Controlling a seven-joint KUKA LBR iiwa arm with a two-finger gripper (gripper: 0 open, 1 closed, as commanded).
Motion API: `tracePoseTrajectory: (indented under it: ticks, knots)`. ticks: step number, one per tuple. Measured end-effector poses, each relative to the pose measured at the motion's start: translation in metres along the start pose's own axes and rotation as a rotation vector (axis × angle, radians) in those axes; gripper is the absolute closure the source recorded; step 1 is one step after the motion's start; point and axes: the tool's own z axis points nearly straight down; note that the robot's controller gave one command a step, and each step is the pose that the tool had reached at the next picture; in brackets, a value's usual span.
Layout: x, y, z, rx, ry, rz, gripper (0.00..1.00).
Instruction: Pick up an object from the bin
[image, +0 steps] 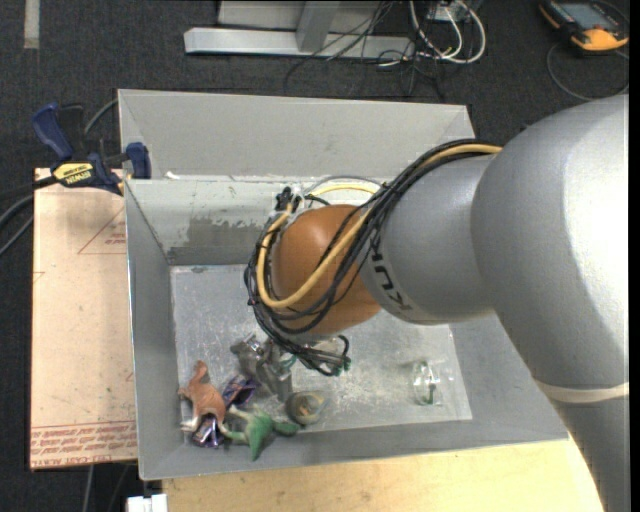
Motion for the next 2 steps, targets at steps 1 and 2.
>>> tracePoseTrajectory:
  ticks: [1,2]
  knots:
    - [0.0001,-0.0001,0.0,0.0,0.0,0.0,1.0]
    - [0.0028,0.0037,-0.0062,0.0,-0.001,0.009,1.0]
